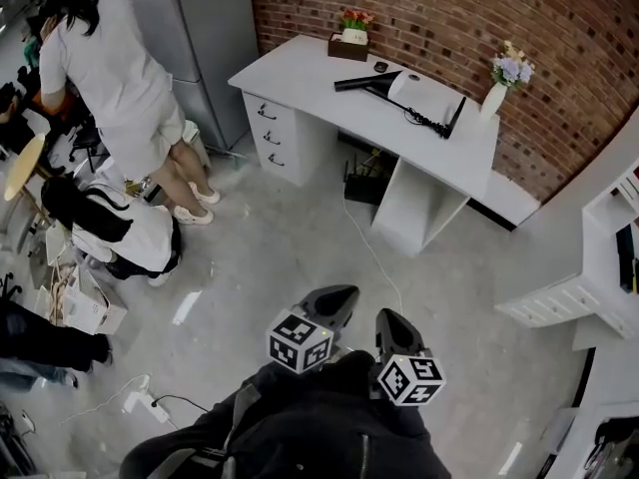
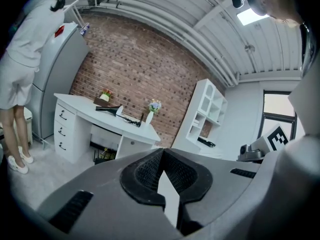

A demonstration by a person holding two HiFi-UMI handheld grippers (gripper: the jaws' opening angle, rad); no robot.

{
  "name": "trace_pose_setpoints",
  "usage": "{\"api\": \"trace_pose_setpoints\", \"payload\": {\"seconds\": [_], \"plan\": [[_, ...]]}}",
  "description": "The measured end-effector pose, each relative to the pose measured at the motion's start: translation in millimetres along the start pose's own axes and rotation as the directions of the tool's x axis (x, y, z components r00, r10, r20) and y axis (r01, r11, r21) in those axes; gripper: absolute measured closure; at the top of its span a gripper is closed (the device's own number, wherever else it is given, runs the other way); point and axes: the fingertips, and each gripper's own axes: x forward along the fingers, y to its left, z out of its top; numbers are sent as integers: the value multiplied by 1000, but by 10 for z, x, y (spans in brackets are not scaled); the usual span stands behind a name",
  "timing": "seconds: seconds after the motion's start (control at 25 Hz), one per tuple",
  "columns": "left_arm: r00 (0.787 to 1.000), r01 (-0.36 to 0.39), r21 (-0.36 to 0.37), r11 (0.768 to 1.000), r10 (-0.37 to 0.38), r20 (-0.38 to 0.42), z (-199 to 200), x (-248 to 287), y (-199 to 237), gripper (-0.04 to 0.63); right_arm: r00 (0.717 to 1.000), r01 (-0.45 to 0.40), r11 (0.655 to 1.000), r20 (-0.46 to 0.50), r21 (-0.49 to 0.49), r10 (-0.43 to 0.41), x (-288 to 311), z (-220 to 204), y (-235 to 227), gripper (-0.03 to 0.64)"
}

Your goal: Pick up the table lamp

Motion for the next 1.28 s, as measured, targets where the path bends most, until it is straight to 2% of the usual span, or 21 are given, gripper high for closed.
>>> {"api": "trace_pose_setpoints", "payload": {"seconds": [0.24, 0.56, 0.8, 1.28], "plan": [[1000, -20, -10, 1000, 20, 16, 87, 47, 91, 588, 1000, -19, 1000, -9, 6, 19, 109, 91, -27, 604], [1000, -15, -36, 999, 15, -1, 145, 242, 191, 588, 999, 42, 998, -5, 43, -42, 210, 226, -295, 604], [1000, -20, -44, 999, 19, -25, 158, 534, 322, 588, 999, 44, 997, -6, 69, -44, 442, 334, -538, 604], [999, -42, -35, 998, 41, -32, 573, 1369, 723, 588, 1000, 27, 997, 2, 73, -28, 1128, 945, -1133, 604]]}}
